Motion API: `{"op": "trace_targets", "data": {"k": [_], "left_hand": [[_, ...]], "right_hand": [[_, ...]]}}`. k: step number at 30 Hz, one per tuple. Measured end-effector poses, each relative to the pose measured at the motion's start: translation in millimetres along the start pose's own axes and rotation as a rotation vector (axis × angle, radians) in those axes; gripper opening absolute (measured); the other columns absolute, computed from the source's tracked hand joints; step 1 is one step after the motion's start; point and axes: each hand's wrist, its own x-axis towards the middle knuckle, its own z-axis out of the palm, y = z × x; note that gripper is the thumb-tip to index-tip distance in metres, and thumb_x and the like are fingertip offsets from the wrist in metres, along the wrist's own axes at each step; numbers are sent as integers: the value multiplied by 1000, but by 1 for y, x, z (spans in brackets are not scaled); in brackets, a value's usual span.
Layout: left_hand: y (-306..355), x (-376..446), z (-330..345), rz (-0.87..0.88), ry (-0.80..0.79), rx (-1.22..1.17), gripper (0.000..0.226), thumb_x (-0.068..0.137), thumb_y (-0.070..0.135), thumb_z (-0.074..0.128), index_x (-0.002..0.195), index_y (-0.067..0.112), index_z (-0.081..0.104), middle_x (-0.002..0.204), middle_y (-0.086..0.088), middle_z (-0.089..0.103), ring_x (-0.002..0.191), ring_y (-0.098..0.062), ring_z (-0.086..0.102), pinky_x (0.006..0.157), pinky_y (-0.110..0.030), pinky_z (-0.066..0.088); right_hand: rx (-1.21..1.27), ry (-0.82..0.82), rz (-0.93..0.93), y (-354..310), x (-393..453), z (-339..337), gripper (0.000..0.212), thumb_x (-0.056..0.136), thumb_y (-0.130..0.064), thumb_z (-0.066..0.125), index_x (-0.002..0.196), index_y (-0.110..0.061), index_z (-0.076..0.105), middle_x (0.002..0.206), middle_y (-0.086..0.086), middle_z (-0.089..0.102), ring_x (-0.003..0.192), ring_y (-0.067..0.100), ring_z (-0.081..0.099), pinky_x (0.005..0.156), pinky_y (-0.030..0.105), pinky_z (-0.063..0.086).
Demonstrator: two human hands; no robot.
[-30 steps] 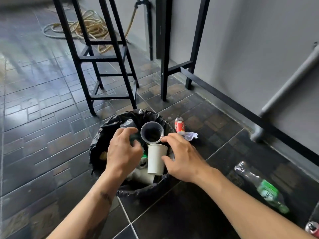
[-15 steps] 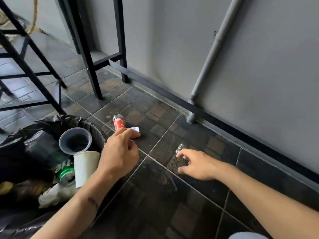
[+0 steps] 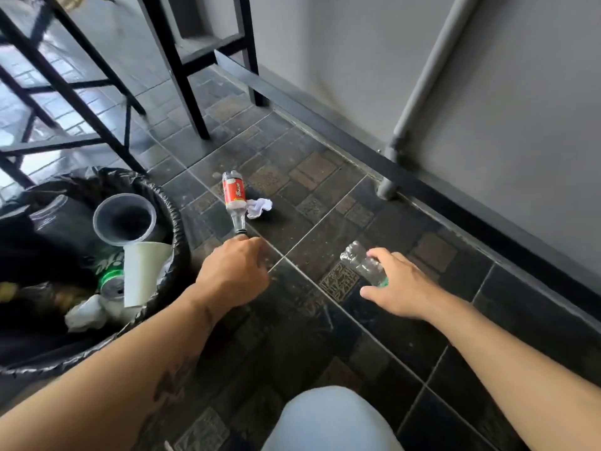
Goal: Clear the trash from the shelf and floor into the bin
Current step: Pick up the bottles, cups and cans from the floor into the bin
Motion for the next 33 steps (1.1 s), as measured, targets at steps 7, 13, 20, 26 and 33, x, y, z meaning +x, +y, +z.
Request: {"op": "trace_targets", "data": {"k": [7,13,20,26,33], "left_hand": [[-19,52,-3,-56,27,68,40,81,26,53,121,26,62,117,-3,58,106,-32,60,82,-35,46],[-52,149,40,-235,110,66,62,80,37,58,138,26,39,127,-13,42,112,-39,49,91,-50,43],[-69,226,78,-179,84,60,82,73,56,69,144,50,30,160,-4,-24,146,-46,-9,109,-68,24],[-58,209,95,-32,14,152,42,83,47,68,123,47,54,160,0,-15,142,-50,-1,97,-65,43],[-43,165,113,57,108,228,27,86,28,62,113,26,60,159,-9,6,129,-46,24,76,-58,55]], "right_hand": [[-114,-6,153,2,77,17,92,74,-39,66,148,-34,11,148,12,30,132,41,32,99,49,38],[-144,-59,352,18,127,55,90,74,-32,55,145,-40,-1,150,11,21,133,40,32,101,55,34],[-223,-2,347,23,135,70,80,83,-31,58,140,-36,2,141,10,26,126,39,41,96,56,41],[-180,21,304,20,130,69,81,87,-29,61,143,-32,2,141,11,25,125,40,40,89,50,46],[-239,43,292,18,126,72,91,87,-21,63,144,-32,-7,149,15,21,129,43,35,87,49,47]]}}
